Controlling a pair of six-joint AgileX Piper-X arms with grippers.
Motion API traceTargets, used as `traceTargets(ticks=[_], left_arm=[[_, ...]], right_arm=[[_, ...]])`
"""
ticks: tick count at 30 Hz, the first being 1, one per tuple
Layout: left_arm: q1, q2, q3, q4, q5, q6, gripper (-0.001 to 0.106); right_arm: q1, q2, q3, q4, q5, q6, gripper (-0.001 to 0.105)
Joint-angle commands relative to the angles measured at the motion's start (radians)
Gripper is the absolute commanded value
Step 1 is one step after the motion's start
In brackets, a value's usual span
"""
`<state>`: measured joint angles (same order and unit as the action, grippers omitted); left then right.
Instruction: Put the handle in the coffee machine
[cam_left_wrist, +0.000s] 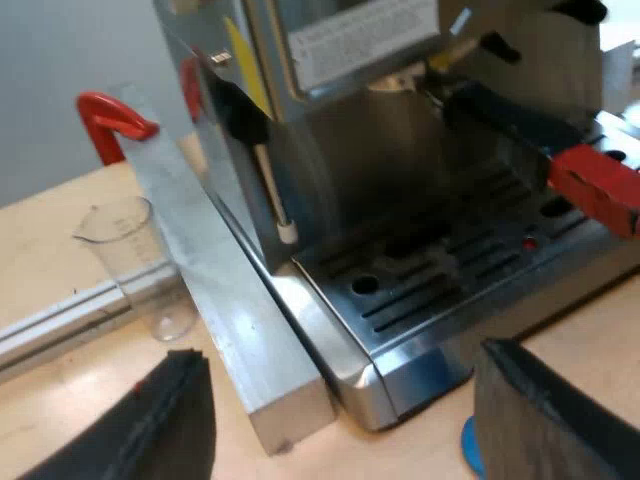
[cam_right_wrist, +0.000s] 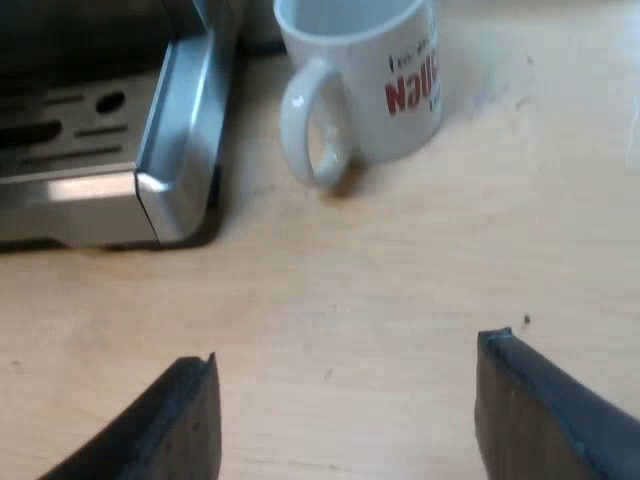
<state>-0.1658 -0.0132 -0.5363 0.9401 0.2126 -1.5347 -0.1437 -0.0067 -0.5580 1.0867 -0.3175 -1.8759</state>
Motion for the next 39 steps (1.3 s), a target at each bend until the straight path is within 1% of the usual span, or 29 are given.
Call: traceTargets(ticks=[1, 6, 24, 32, 37, 39], left_arm=[[-0.002, -0.139, 0.015, -0.011, -0.007, -0.012, 0.058], [-0.002, -0.139, 0.070, -0.013, -0.007, -0.012, 0.058], [-0.002, -0.139, 0.072, -0.021, -0.007, -0.012, 0.058], [0.023, -0.139, 0.072, -0.021, -0.007, -0.012, 0.058], [0.074, -0.139, 0.072, -0.021, -0.007, -0.012, 0.058], [0.082, -0.139, 0.072, -0.021, -0.007, -0.012, 0.058]], right_arm=[[-0.003, -0.045, 0.014, -0.019, 0.001, -0.005, 0.057], [-0.003, -0.045, 0.015, -0.022, 0.001, -0.005, 0.057], [-0.003, -0.045, 0.015, -0.022, 0.001, -0.005, 0.057], [0.001, -0.045, 0.015, -0.022, 0.002, -0.005, 0.057], [0.085, -0.045, 0.015, -0.022, 0.007, -0.005, 0.057], [0.113, -0.045, 0.015, -0.022, 0.007, -0.005, 0.057]])
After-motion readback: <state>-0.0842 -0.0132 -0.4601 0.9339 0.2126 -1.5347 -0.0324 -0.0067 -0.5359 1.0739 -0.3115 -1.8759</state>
